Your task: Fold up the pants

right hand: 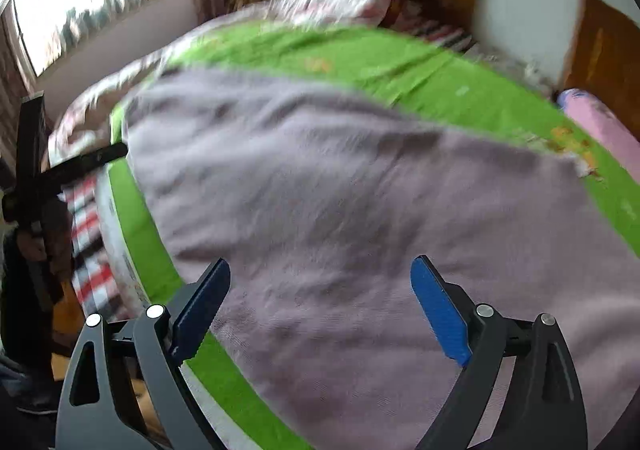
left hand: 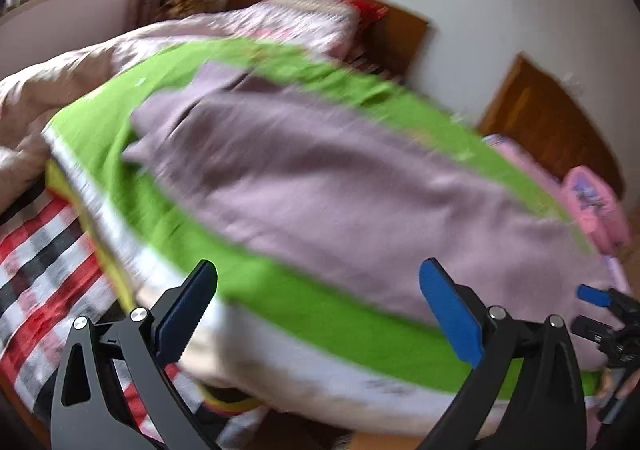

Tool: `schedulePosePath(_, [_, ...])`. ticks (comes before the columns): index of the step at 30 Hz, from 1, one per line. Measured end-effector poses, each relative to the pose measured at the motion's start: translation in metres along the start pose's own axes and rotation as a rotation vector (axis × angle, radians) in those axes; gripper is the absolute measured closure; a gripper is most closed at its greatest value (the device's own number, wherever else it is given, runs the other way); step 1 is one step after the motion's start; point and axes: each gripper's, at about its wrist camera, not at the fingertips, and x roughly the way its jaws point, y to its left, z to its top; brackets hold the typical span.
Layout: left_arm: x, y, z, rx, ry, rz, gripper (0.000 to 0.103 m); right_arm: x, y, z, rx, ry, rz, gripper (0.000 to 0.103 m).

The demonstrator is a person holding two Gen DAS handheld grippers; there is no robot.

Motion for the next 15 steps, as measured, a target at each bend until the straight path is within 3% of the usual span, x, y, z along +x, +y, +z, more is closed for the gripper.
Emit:
schedulePosePath(4, [-0.006,-0.081,0.005,0.162,0.047,-0.127,0.002,-0.043,-0.046,-0.009,0.072,-0.058,-0.184,0.015])
schedulePosePath(8, [0.009,-0.184,-0.028,0.396,0.141,-0.256,0.002,-0.092,-0.106,-0.051,0.214,-0.081,-0.332,0.015])
schedulePosePath(12, [0.03,-0.26,-0.073,0.636,0.212,-0.237,0.002,-0.116,-0.153,-0.105,0.358,-0.045,-0.369,0.015])
schedulePosePath(15, [0.051,-0.276,-0.097,0.692,0.299,-0.202,0.001,-0.115,-0.168,-0.141,0.387,0.025,-0.357,0.014])
